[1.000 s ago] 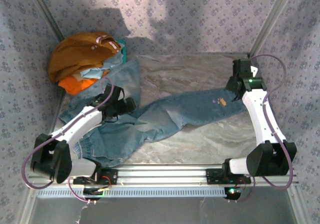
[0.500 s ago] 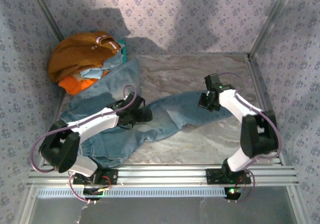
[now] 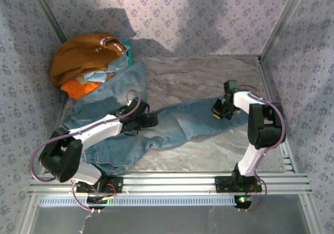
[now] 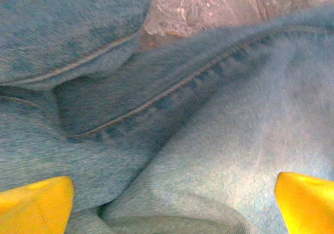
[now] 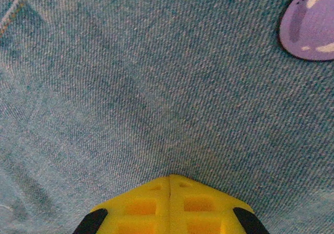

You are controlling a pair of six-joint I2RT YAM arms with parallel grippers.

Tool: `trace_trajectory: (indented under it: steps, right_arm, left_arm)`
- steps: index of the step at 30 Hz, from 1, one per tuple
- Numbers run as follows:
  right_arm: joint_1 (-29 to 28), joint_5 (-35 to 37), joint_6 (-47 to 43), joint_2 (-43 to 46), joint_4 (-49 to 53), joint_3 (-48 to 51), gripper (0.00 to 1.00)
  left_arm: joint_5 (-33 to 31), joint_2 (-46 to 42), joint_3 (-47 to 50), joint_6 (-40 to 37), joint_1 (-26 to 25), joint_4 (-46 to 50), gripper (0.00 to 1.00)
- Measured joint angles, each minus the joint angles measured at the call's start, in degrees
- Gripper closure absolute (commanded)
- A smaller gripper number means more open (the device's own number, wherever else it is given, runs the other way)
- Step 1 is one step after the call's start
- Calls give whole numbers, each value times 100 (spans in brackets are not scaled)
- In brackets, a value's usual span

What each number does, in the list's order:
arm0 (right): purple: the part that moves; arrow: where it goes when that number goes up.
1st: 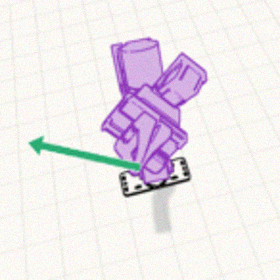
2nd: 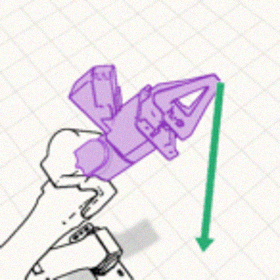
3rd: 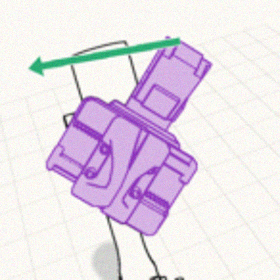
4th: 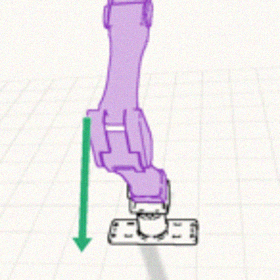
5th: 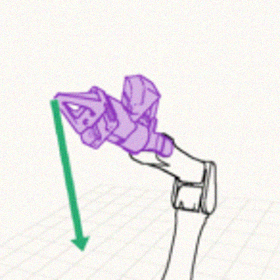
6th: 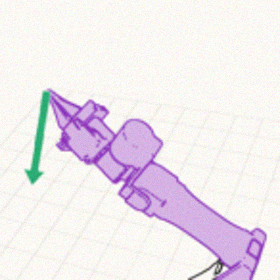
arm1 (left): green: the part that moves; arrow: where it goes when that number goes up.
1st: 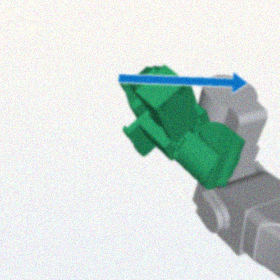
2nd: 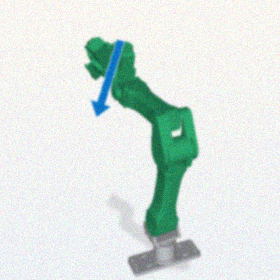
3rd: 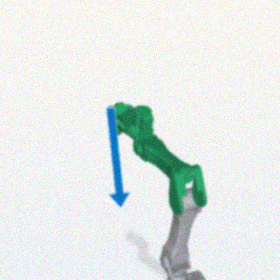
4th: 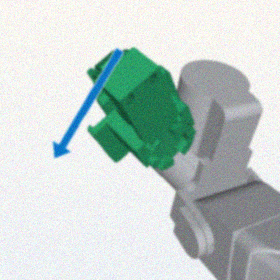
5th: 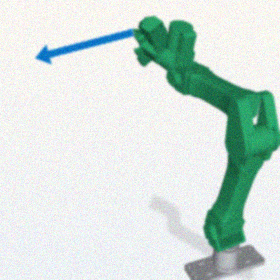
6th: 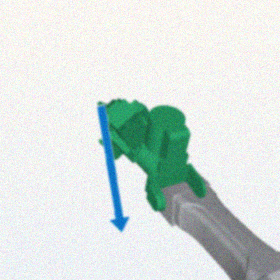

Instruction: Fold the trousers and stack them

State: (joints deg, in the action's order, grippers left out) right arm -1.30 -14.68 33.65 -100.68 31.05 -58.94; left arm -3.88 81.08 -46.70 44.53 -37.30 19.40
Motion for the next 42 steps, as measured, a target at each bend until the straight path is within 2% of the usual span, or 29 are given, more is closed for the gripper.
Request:
trace_trajectory:
  steps: [8,11,14,16,18,22,26,29,31,34,38,42]
  right_arm:
    - [1753,-780,-15,826,0,1130,100]
    - [2004,-695,-20,975,116,1207,100]
    - [1945,-424,-22,1130,293,1150,100]
    - [1729,-214,-20,1320,470,990,100]
    - [1246,11,-9,1526,595,673,100]
    - [-184,264,103,1718,446,127,100]
    - [-1547,361,225,1290,313,-323,100]
    - [-2107,358,240,680,212,-603,100]
    - [-2216,358,240,459,190,-619,100]
    - [-2181,382,240,417,195,-564,100]
    - [-2011,424,170,557,131,-463,98]
    - [-1790,422,129,776,90,-302,96]
  left_arm:
    - [103,-273,114,-98,243,-9,1]
    - [151,-304,160,-118,245,11,1]
    - [149,-461,219,-118,262,94,1]
    - [105,-656,249,-94,286,249,0]
    - [-48,-896,295,-2,326,446,0]
    - [-363,-1292,474,326,566,855,0]
    - [-492,-1386,848,662,1128,1091,0]
    - [-531,-1342,1117,833,1567,1246,1]
    - [-544,-1338,1189,850,1818,1386,6]
    - [-688,-1355,1038,693,1840,1668,6]
    - [-1311,-1016,-160,321,1202,2310,5]
    - [-1884,94,-1840,-7,636,2455,4]
